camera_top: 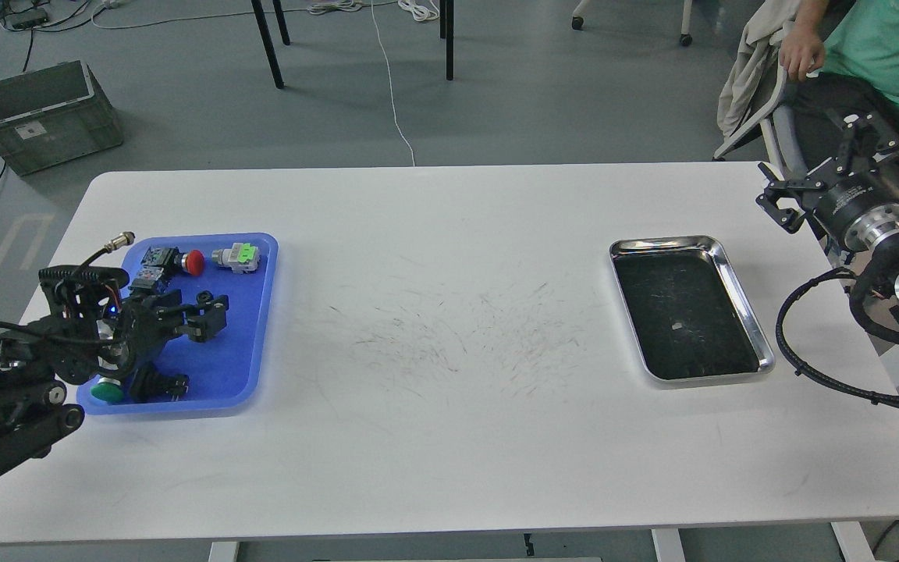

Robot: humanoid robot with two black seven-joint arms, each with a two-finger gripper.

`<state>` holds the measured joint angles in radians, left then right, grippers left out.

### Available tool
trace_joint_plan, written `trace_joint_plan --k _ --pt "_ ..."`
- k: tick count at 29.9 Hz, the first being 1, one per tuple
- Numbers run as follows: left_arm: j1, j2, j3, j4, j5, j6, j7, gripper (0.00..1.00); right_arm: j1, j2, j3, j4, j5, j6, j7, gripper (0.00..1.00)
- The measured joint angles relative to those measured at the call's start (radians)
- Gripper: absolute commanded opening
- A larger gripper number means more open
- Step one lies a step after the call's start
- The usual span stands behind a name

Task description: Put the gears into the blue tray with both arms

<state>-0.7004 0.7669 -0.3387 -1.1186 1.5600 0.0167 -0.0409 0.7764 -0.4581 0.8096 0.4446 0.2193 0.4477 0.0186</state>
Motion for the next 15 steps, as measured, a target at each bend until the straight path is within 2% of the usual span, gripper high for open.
trace_joint_plan --k 5,8,12,15 --pt "-0.135 -0.013 -0.061 -0.012 -0.213 -0.021 0.001 0.98 0.002 0.002 0.008 0.0 0.0 -0.007 0.0 0.99" --pt "-0.197 -0.066 -0.083 0.034 -0.464 -0.023 0.001 0.98 0.002 0.003 0.01 0.0 0.0 -0.015 0.0 0.99" --pt "-0.229 -0.178 -0.136 0.134 -0.751 -0.013 0.0 0.98 0.007 0.004 0.009 0.005 0.001 -0.018 -0.003 0.99" --pt "-0.235 -0.226 -0.23 0.164 -0.922 -0.003 -0.002 0.98 0.015 0.008 0.007 0.01 0.002 -0.019 -0.009 0.99"
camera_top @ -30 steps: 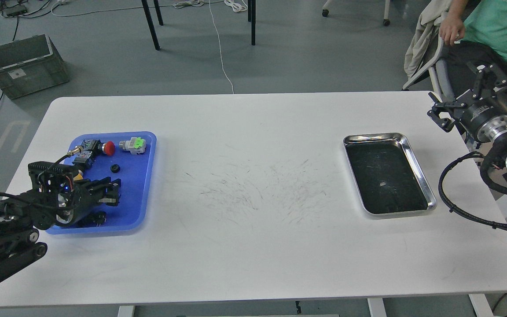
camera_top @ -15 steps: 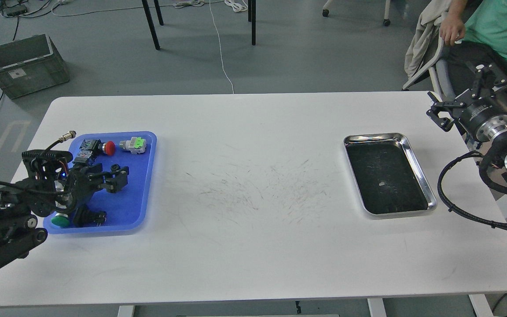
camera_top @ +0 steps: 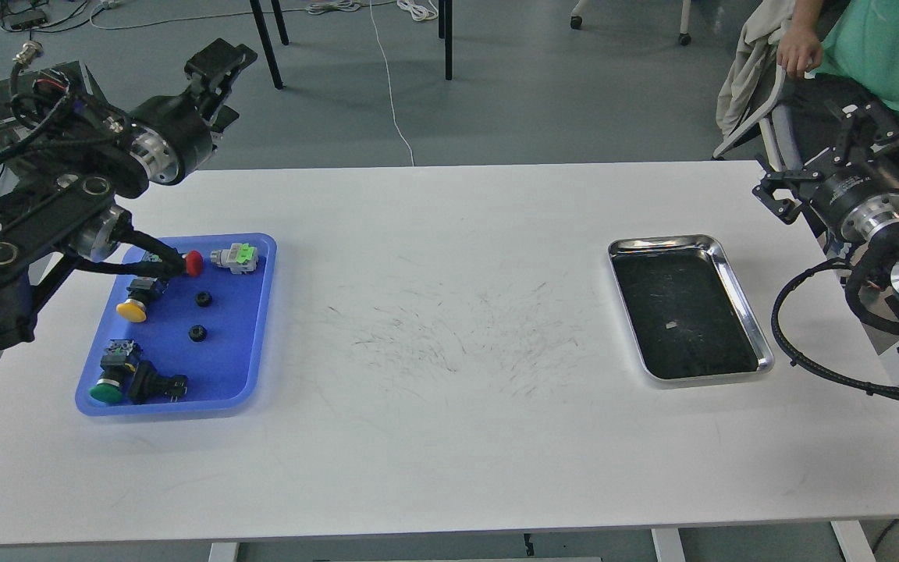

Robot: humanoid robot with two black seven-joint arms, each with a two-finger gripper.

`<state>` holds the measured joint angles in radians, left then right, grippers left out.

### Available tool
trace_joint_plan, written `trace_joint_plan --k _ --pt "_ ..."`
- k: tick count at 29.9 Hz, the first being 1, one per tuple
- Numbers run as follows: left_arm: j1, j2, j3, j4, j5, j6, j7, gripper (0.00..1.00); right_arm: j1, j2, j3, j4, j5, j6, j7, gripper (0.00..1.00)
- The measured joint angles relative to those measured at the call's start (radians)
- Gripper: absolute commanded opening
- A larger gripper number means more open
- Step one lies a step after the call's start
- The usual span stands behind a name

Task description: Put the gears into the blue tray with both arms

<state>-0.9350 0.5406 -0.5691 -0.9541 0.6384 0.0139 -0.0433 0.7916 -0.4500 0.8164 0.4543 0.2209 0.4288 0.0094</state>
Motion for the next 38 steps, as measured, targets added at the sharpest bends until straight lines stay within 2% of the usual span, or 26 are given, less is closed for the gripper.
trace_joint_plan --k 5,10,14,20,25,32,38 --pt "0.022 -0.071 -0.154 0.066 -0.259 0.011 -0.025 0.98 0.001 0.008 -0.005 0.003 0.001 0.002 -0.008 0.99" --pt "0.028 -0.192 -0.19 0.316 -0.382 0.001 -0.123 0.98 0.001 0.002 -0.009 0.009 0.001 0.011 -0.036 0.99" --pt "0.028 -0.246 -0.202 0.421 -0.481 -0.066 -0.148 0.98 -0.011 -0.004 -0.007 0.066 0.003 0.031 -0.044 0.99" --pt "0.06 -0.256 -0.203 0.461 -0.595 -0.206 -0.154 0.98 -0.091 -0.04 0.032 0.216 0.01 0.035 -0.044 0.99" --pt "0.097 -0.259 -0.203 0.466 -0.616 -0.296 -0.158 0.98 -0.137 -0.054 0.113 0.248 0.012 0.032 -0.034 0.99" --pt "0.108 -0.26 -0.209 0.462 -0.634 -0.302 -0.18 0.98 -0.146 -0.048 0.162 0.245 0.012 0.03 -0.028 0.99" --pt "0.108 -0.258 -0.213 0.462 -0.649 -0.276 -0.185 0.98 -0.146 -0.047 0.164 0.242 0.011 0.03 -0.012 0.99"
